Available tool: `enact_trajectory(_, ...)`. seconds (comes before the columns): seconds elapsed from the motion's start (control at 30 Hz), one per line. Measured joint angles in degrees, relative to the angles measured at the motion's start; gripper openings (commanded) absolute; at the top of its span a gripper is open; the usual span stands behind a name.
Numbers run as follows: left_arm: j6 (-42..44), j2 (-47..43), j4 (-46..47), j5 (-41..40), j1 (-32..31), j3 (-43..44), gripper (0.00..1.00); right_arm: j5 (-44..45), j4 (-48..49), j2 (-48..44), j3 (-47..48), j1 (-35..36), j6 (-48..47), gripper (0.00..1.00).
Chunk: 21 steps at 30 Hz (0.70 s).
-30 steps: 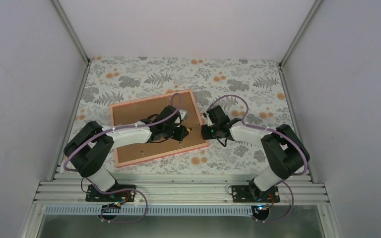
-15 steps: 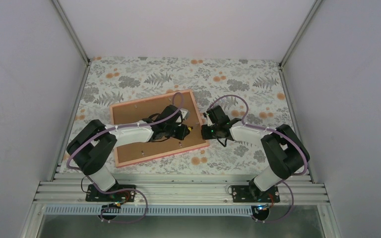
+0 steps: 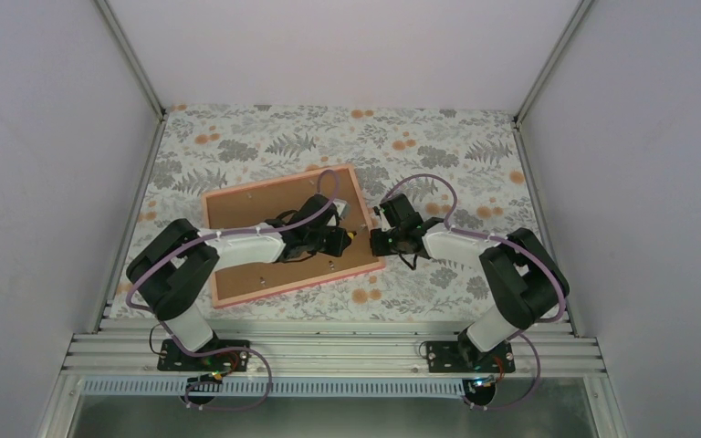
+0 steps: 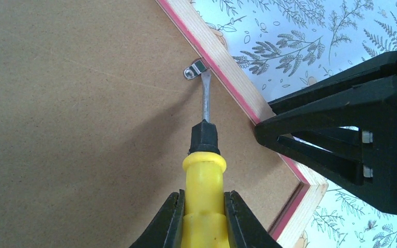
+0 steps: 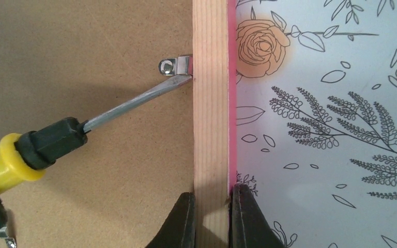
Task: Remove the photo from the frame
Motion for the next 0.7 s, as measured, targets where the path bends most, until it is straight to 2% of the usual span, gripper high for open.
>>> enact_trajectory(0.7,-8.1,-0.9,3.7,-5.2,-1.4,-2.4,0.02,0.0,3.1,0.8,-0.1,0.1,0.1,0.04)
